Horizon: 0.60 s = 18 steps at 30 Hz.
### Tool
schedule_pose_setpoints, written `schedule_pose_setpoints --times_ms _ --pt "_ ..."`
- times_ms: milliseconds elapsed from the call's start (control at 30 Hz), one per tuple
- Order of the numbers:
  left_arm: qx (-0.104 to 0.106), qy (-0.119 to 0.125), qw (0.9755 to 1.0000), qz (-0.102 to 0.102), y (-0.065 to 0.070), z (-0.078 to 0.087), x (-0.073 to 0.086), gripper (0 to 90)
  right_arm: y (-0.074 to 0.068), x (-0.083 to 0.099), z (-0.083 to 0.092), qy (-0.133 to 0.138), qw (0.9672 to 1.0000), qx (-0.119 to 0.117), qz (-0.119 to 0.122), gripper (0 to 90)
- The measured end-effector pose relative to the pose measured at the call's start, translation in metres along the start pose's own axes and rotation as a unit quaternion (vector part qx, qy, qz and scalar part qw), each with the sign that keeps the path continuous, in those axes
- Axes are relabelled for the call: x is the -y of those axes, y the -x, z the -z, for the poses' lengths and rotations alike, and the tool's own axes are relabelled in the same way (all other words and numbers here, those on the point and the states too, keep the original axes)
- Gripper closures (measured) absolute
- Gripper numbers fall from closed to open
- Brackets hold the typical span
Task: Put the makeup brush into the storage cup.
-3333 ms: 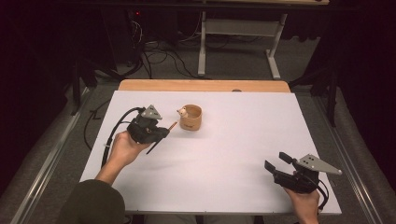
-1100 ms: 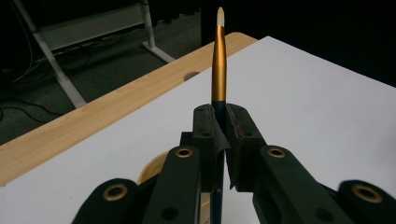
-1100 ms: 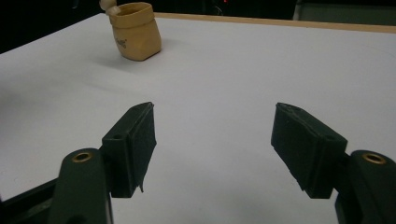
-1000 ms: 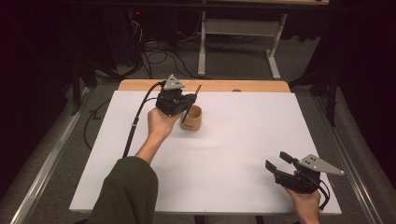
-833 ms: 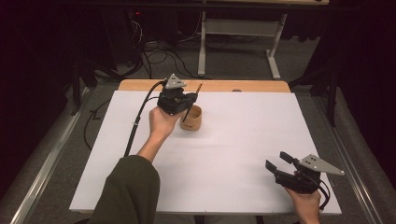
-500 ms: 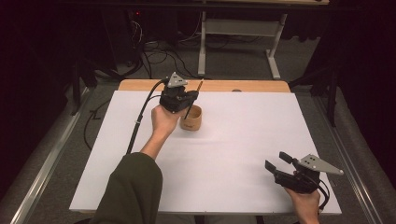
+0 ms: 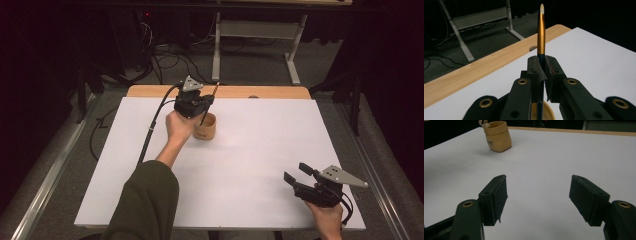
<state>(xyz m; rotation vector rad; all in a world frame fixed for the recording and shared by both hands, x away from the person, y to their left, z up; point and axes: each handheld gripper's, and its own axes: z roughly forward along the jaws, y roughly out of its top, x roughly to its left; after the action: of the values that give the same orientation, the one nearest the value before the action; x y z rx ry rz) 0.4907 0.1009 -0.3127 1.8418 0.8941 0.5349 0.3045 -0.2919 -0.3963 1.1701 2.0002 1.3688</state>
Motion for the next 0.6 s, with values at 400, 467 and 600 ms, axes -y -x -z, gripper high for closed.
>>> schedule_pose_setpoints --times_ms 400,467,600 --pt "-0.006 0.009 0.9999 -0.011 0.003 -0.012 0.004 83.1 0.0 0.0 -0.001 -0.001 1.0 -0.002 -0.002 32.5" --pt "-0.006 0.008 0.9999 -0.012 0.003 -0.012 0.005 83.1 0.0 0.0 0.0 0.0 1.0 -0.001 0.0 32.5" --pt "-0.006 0.011 0.9998 -0.015 0.003 -0.014 0.006 83.1 0.0 0.0 0.0 0.001 1.0 -0.002 0.001 32.5"
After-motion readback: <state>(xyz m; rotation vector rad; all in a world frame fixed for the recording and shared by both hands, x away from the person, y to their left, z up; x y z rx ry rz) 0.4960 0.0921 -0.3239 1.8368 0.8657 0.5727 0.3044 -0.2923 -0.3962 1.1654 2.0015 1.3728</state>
